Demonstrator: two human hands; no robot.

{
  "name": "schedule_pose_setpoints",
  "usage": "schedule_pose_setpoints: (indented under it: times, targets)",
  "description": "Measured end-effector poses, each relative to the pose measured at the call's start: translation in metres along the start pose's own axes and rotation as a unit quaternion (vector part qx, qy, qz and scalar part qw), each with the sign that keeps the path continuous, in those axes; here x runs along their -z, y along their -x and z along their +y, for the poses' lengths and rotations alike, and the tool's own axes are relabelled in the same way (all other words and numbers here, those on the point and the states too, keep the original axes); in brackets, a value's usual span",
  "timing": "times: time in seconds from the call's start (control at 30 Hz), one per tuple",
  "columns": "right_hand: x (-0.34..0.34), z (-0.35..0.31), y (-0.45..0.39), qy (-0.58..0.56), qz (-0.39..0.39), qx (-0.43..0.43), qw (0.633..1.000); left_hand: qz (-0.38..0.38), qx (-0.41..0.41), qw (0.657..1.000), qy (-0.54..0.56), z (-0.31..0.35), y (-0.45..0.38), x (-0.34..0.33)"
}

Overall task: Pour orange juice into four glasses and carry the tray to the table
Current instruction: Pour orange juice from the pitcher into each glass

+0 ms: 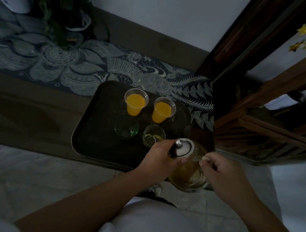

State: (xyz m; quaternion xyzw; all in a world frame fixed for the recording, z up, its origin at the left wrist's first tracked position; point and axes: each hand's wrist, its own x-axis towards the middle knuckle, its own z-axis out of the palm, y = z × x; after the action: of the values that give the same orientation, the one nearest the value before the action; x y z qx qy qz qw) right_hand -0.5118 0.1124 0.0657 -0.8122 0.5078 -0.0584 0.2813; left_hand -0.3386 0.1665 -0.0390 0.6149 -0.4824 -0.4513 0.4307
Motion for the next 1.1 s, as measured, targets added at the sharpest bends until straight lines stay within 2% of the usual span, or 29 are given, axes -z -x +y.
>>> schedule_pose_setpoints:
  times: [0.23, 0.63, 1.1]
  targets:
    - [0.002, -0.001, -0.003, 0.029, -0.021, -0.02, 0.999, 0.004, -0.011, 0.999, 0.043, -0.002, 0.001, -0.001]
    - [0.003, -0.006, -0.005, 0.065, 0.0, 0.004, 0.998, -0.015, -0.001, 0.995, 0.096, -0.003, 0.001, -0.001]
    - [0.006, -0.008, -0.011, 0.07, -0.013, -0.013, 0.997, -0.027, -0.02, 0.996, 0.082, 0.0, -0.004, 0.003]
